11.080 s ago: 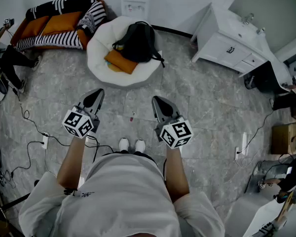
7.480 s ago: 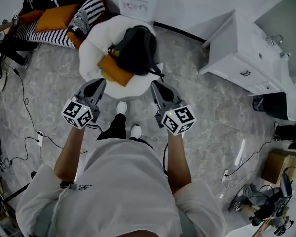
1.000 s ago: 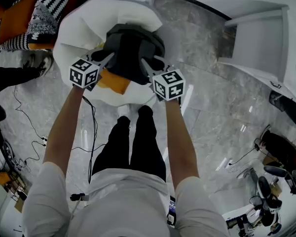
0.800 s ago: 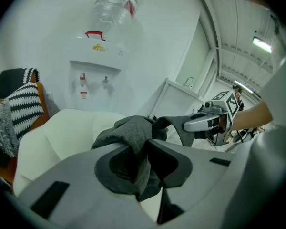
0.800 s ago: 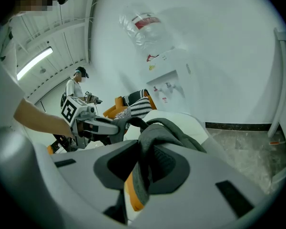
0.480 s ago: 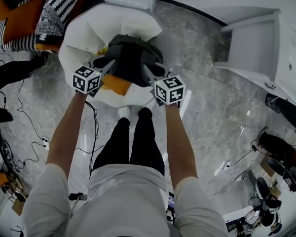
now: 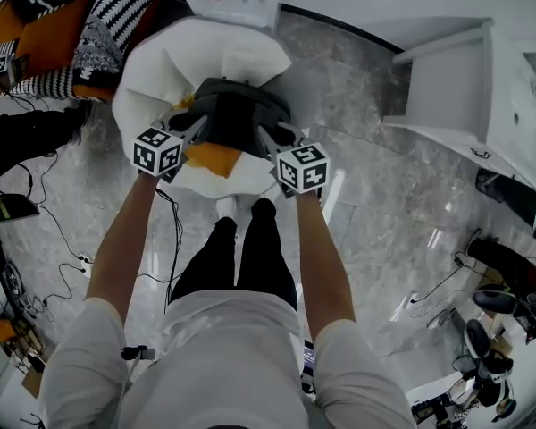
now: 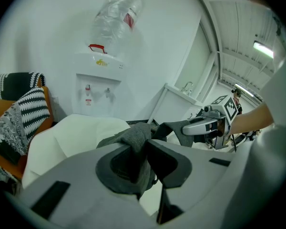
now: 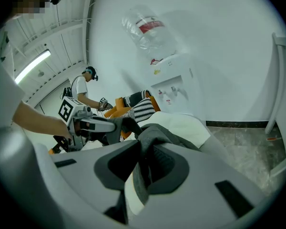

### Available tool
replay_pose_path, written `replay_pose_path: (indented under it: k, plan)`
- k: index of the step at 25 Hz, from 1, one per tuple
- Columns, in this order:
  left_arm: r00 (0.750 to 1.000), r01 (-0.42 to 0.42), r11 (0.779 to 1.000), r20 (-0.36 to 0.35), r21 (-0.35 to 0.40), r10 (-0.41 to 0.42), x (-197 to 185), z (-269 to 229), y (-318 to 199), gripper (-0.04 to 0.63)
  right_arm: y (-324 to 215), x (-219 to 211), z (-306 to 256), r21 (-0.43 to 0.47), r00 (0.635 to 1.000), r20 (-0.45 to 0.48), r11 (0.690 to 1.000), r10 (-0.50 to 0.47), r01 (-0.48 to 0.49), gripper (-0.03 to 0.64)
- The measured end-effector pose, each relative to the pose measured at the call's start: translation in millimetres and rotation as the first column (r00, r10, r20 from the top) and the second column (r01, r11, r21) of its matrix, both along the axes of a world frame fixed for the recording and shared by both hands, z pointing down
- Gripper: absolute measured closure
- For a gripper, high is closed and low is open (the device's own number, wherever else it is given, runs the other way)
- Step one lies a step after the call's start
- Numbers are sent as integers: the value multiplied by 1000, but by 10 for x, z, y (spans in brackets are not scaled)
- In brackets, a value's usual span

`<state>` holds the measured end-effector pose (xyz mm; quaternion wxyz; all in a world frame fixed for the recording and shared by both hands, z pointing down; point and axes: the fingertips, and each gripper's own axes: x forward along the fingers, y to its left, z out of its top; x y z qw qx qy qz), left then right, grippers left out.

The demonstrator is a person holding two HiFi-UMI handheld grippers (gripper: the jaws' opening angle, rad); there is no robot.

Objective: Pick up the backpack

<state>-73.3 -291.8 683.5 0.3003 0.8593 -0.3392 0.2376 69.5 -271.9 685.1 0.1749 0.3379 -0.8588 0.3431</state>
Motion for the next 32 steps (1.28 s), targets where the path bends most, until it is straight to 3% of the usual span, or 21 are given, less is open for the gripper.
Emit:
replay_pose_path:
  k: [17, 32]
  plan:
    - [1000, -7, 999, -29, 39, 8, -276, -564, 421, 538, 255, -197, -508, 51, 999, -32, 999, -18, 19, 561]
    - [995, -34, 977, -82, 208, 52, -542, -1676, 799, 538, 673, -467, -1593, 172, 1000, 8, 985, 0, -1, 561]
